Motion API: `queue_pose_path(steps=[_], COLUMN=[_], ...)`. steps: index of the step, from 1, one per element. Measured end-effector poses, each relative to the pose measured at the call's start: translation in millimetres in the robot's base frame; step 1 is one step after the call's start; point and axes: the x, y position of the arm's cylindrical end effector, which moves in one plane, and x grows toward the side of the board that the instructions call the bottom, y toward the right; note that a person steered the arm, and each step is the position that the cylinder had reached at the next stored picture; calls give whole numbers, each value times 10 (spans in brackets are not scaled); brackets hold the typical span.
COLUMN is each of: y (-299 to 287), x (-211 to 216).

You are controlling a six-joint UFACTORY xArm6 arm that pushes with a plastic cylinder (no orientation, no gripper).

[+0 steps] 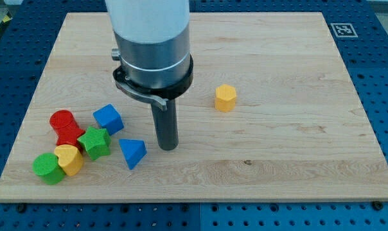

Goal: Move the yellow hexagon towards the group of blocks

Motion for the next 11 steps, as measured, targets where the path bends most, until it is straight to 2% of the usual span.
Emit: queue_pose_path(steps=[4,5,6,7,8,9,11], y=[-447,-371,-369,-160,606,1513,1553], x=[53,-374,-1039,-1631,-1581,-1165,-1181])
